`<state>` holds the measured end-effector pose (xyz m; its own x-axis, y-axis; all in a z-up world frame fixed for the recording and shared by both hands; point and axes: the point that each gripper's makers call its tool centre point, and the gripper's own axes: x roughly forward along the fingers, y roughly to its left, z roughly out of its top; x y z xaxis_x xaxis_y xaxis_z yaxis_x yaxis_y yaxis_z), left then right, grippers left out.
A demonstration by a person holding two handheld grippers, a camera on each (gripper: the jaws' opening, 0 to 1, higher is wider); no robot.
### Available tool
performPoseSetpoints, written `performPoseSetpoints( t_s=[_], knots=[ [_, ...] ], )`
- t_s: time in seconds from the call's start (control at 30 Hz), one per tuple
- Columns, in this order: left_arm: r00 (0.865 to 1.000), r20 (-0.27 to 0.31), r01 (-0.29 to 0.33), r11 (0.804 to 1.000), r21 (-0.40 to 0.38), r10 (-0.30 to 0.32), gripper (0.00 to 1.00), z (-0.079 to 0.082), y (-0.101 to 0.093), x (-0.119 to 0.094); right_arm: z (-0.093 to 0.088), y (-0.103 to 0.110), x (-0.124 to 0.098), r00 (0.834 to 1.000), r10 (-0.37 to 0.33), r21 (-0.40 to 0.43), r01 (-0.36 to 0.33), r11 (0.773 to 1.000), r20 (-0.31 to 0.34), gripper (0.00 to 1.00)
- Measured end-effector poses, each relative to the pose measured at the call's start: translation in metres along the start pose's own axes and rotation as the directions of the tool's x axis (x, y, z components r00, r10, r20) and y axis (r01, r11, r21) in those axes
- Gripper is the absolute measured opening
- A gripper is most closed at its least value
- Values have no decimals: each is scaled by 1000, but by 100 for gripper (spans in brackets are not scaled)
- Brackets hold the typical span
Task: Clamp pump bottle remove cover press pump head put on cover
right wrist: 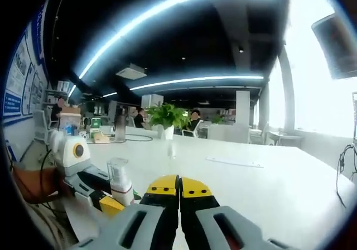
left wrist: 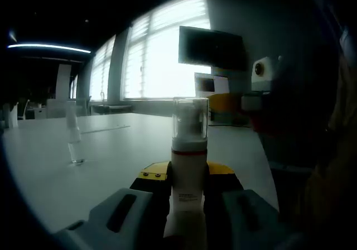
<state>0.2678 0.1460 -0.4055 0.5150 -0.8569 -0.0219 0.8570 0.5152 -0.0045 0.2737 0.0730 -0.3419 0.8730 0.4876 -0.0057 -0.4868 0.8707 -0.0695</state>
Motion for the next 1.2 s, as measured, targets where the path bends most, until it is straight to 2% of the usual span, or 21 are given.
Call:
performPoseSetpoints(
  t_s=[0.2,0.4,0.7,1.2],
  knots=[
    [1000,0,0,1000,0,0,13,0,0,0,-4,0,-1,1000,15,3,-15,1000,2,0],
    [1000,1,1,1000,-1,-1,13,0,-1,0,-1,2,0,1000,16,16,-16,1000,18,0],
    [1000,1,1,1000,-1,-1,13,0,-1,0,-17,-7,-3,1000,8,42,-9,999,21,0],
    [1000,1,2,1000,-1,-2,13,0,0,0,-37,-7,-1,999,36,18,-37,999,23,0]
  ],
)
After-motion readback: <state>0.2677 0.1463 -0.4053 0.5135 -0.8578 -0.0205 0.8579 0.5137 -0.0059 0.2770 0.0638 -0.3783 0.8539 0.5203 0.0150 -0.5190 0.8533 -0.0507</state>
